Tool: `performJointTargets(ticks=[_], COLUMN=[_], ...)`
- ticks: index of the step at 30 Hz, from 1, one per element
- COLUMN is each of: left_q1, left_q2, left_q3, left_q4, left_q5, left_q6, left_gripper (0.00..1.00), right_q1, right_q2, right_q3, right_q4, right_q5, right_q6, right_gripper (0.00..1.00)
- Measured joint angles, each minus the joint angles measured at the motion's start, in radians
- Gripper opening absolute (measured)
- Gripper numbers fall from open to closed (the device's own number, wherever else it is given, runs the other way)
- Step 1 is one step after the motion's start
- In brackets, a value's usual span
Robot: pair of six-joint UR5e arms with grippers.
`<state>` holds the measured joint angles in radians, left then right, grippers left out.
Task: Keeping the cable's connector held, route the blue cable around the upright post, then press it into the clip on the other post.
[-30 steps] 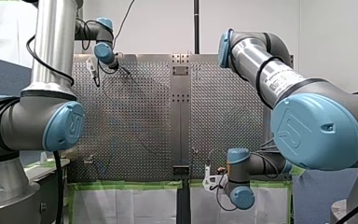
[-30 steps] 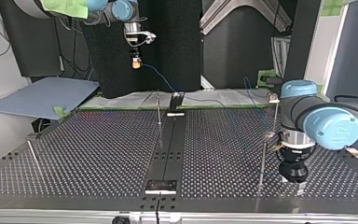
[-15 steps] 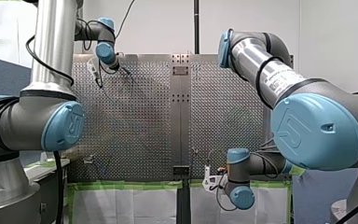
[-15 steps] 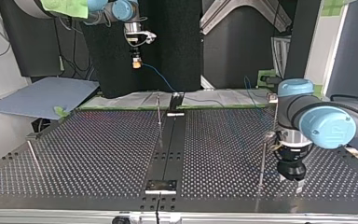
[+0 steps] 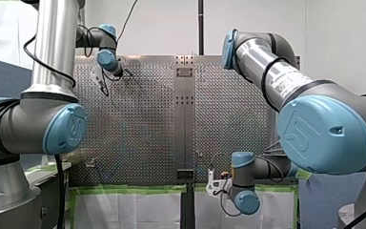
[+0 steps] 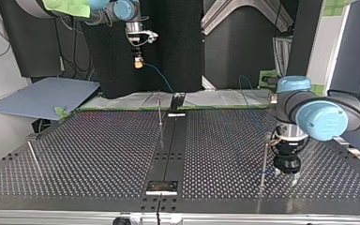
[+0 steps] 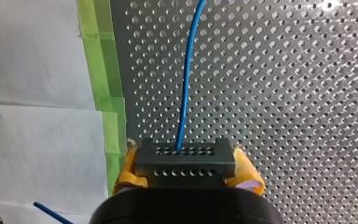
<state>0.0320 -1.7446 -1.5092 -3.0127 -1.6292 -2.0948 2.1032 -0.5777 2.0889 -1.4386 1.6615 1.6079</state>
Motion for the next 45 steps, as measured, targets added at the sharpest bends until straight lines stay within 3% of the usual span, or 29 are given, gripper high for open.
performJointTargets(ticks=[16, 24, 45], left_q1=[0.01, 0.027, 0.025], left_q2=[0.001, 0.017, 0.101], left_q3=[-0.094, -0.102, -0.131], left_q4=[0.011, 0.015, 0.0], left_q5=[0.031, 0.046, 0.054], left_q6=[-0.066, -0.096, -0.105], left_gripper=[0.98, 0.98, 0.98], right_q1=[0.008, 0.01, 0.01], right_q2=[0.0, 0.0, 0.0], right_q3=[0.001, 0.0, 0.0], right_q4=[0.006, 0.01, 0.011], right_q5=[0.0, 0.0, 0.0], right_q6=[-0.007, -0.01, -0.011], right_gripper=[0.0, 0.0, 0.0])
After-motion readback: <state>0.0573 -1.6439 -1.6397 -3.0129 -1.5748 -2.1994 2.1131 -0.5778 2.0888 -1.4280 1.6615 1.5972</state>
